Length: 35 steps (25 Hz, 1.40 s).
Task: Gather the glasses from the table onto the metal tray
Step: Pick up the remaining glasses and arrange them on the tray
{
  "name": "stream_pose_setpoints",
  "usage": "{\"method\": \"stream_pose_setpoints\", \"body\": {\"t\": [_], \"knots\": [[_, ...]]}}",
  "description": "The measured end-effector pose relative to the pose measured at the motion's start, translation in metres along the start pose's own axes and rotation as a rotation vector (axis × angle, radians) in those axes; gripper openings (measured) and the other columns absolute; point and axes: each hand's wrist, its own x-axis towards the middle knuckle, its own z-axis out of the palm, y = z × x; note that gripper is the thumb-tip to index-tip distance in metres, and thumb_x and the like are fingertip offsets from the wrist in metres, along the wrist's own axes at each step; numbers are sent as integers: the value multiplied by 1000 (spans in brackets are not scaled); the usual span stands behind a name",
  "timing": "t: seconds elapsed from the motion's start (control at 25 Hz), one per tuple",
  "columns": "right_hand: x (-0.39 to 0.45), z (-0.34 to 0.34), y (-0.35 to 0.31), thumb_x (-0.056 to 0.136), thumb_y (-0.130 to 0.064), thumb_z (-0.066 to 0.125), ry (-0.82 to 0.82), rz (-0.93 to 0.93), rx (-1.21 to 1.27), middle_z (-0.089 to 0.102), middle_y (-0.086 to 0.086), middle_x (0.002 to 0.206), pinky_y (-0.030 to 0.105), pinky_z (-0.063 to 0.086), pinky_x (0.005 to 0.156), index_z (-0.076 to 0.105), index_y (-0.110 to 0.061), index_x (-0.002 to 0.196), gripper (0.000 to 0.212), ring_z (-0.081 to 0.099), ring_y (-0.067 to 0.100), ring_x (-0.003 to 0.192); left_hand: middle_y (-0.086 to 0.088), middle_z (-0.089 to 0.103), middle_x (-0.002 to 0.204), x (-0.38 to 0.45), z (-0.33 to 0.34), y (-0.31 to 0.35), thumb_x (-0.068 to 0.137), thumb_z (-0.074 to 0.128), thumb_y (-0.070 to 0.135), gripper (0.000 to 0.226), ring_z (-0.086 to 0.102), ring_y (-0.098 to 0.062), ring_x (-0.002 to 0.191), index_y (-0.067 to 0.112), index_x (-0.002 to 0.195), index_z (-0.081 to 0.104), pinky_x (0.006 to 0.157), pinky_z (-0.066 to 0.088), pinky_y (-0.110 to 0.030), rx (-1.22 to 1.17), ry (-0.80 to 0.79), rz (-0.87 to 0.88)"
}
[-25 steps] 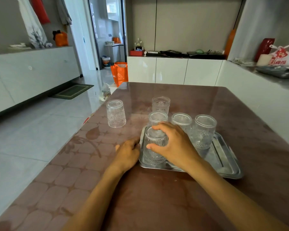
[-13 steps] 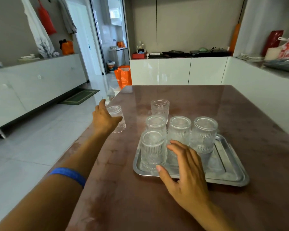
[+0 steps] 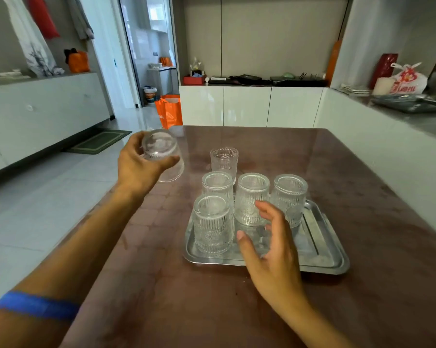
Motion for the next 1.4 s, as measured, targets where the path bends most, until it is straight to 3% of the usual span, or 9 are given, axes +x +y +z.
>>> {"method": "stream_pose_setpoints", "body": {"t": [0.12,0.24,0.48,0.6,0.72,0.92,1.08,1.24,1.4], "knots": [[39,-21,-34,80,-14,78,18,-95,28,48,-25,133,25,54,86,40,-31,137,71,58,6,112,23,65,106,-31,-11,62,56,91,38,73,60,15,96,31,121,56,74,47,1,-6,-202,234],[79,-37,-66,78,-25,80,-230,-251,-113,44,-11,143,10,49,84,35,-32,144,80,55,4,114,15,70,104,-66,3,106,58,91,31,68,64,9,96,22,118,61,75,46,1,-102,-372,337],[69,-60,-62,71,-38,83,-154,-123,-148,59,-3,128,43,60,76,44,-31,133,73,63,20,105,14,66,120,-105,22,111,76,78,37,57,61,0,111,32,128,56,94,51,-17,-171,-584,285],[56,-61,-35,66,-41,85,-171,16,-229,60,-13,122,34,57,73,45,-43,122,68,62,17,102,11,67,113,-94,10,75,92,63,21,30,63,-7,107,27,121,61,83,50,-8,-267,-409,120],[43,-49,-11,68,-36,86,-232,89,-241,56,-17,121,15,42,71,46,-45,121,67,57,13,106,-2,68,110,-91,3,23,94,55,4,23,60,-15,101,13,113,65,88,49,-19,-119,-244,-23],[34,-31,12,73,-41,81,-310,118,-246,55,-11,127,9,36,73,41,-47,125,66,52,7,103,19,74,83,-106,7,-38,95,50,0,39,64,6,79,33,87,68,66,48,-2,-107,-326,-68],[30,-29,17,76,-53,76,-392,127,-293,50,-13,132,15,37,75,37,-48,130,67,48,5,103,18,73,76,-99,17,-58,93,50,1,44,64,1,69,39,82,70,70,54,-22,-116,-365,-143],[50,-36,5,79,-68,58,-219,15,-332,51,-17,128,28,50,80,46,-40,127,56,54,6,105,-3,66,128,-74,16,-80,96,52,17,31,61,-21,116,21,125,61,103,47,-44,357,-420,2],[126,-25,-7,87,-38,65,-211,-109,-451,63,-5,118,37,53,80,55,-27,122,38,60,19,103,-8,39,156,-68,25,-97,99,32,41,49,33,-30,144,22,142,44,120,20,-54,821,-525,75]]}}
